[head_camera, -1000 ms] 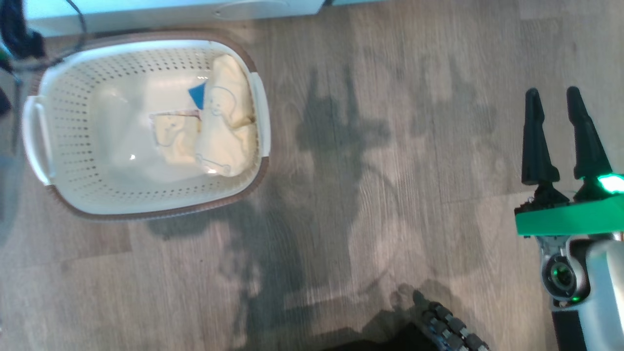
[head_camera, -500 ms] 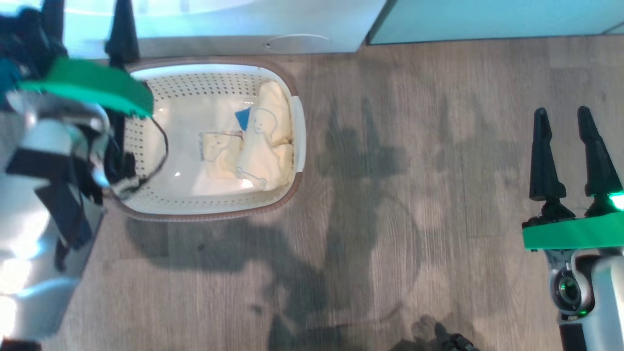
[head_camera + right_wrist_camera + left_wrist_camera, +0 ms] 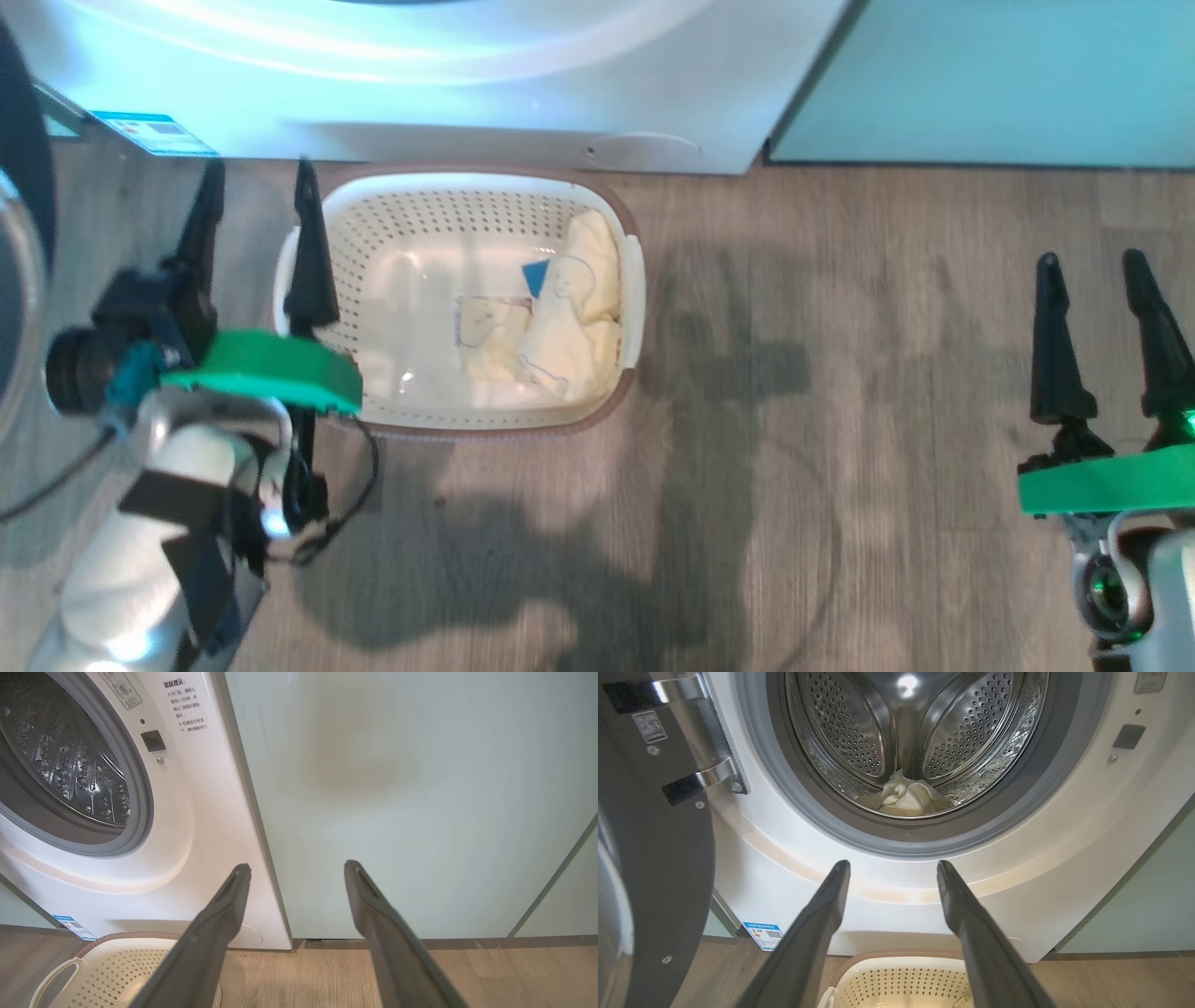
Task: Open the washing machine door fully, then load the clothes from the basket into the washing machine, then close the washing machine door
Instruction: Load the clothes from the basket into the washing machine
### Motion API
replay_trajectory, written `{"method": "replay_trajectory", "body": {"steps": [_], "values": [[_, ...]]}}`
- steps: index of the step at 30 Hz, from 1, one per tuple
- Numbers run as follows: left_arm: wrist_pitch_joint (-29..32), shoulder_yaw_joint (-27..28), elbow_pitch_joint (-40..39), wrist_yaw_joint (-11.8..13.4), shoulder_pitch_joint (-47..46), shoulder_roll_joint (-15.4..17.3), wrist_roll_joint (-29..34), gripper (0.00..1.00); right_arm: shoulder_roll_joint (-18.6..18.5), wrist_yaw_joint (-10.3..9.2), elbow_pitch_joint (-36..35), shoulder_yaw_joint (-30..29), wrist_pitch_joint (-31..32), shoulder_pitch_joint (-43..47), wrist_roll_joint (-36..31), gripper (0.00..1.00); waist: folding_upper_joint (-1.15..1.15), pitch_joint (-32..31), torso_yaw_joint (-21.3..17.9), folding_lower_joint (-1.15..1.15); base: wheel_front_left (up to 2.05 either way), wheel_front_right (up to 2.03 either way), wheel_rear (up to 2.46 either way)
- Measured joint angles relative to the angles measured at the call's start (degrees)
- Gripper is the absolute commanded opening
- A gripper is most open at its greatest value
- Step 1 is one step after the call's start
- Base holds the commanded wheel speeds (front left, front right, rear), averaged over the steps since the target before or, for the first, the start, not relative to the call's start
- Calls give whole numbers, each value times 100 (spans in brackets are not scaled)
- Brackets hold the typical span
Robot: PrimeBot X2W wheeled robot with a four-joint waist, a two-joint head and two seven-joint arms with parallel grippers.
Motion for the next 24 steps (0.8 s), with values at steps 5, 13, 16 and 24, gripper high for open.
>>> {"method": "replay_trajectory", "body": {"steps": [5, 13, 16, 24], "values": [[-92, -105, -27, 9, 466, -109, 4, 100, -55, 0, 20, -65, 0, 165, -54, 100, 0, -264, 202, 0, 0, 0, 0], [-182, -308, 38, 27, 1013, -307, 25, 100, -81, 0, 32, -192, 22, 686, -144, 100, 0, -882, 476, 0, 0, 0, 0], [-182, -326, 41, 26, 1207, -300, 30, 100, -79, 0, -8, -189, 96, 782, -183, 100, 0, -1130, 541, 0, 0, 0, 0], [-166, -493, -58, 4, 1745, -270, 32, 100, -12, 0, -236, -198, 355, 1315, -276, 100, 0, -1715, 641, 0, 0, 0, 0]]}}
